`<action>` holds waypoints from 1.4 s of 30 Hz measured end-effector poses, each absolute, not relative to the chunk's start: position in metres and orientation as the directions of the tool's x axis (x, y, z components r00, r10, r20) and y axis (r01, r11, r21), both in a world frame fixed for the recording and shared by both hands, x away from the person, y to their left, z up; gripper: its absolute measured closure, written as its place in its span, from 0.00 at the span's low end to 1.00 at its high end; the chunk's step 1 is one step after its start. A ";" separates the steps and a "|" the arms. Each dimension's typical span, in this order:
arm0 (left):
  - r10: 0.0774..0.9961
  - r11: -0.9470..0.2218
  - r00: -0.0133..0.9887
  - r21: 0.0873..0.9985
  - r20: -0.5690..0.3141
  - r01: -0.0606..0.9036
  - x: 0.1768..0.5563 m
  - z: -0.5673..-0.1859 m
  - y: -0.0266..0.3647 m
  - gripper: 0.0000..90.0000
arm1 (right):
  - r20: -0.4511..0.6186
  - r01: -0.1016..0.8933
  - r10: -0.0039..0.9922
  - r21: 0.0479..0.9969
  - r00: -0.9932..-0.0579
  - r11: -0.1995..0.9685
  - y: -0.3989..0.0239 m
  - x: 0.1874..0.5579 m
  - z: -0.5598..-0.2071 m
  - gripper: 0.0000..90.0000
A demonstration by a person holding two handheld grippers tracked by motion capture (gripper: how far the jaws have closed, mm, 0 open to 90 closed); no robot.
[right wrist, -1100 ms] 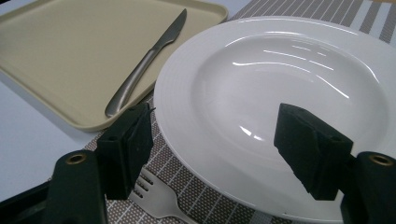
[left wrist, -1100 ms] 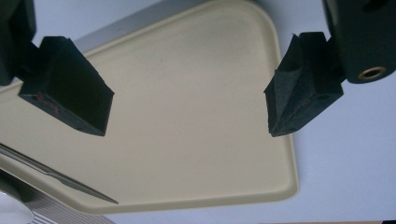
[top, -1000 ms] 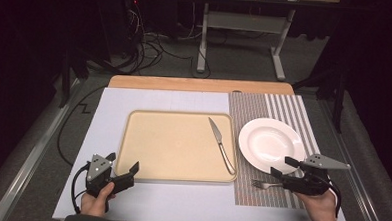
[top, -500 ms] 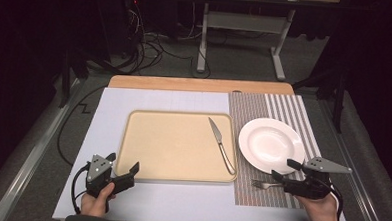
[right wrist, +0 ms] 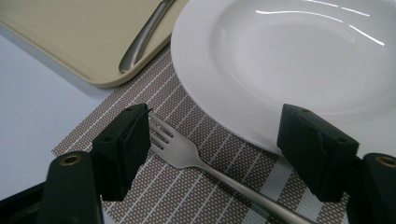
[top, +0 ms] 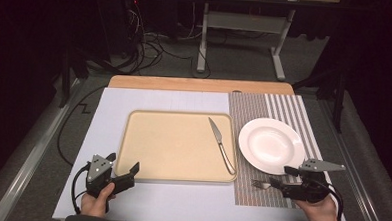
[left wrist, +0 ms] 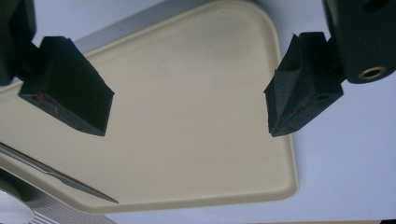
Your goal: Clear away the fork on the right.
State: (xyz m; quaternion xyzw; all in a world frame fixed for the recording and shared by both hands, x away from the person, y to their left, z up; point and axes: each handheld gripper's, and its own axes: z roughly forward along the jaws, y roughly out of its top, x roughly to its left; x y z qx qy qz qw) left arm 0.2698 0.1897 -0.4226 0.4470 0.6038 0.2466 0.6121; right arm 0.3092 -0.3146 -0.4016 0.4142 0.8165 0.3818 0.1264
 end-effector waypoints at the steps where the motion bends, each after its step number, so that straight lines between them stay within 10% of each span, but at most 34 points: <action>1: 0.842 0.478 0.149 0.846 -0.518 0.238 0.270 -0.423 0.190 0.18 | 0.111 0.582 0.768 0.722 -0.631 0.374 -0.314 0.309 -0.401 0.31; 19: 0.842 0.479 0.147 0.845 -0.519 0.239 0.270 -0.423 0.190 0.18 | 0.068 0.608 0.740 0.622 -0.669 0.493 -0.305 0.306 -0.405 0.52; 42: 0.846 0.469 0.150 0.849 -0.511 0.244 0.271 -0.423 0.189 0.18 | -0.006 0.659 0.772 0.516 -0.636 0.547 -0.308 0.315 -0.414 0.54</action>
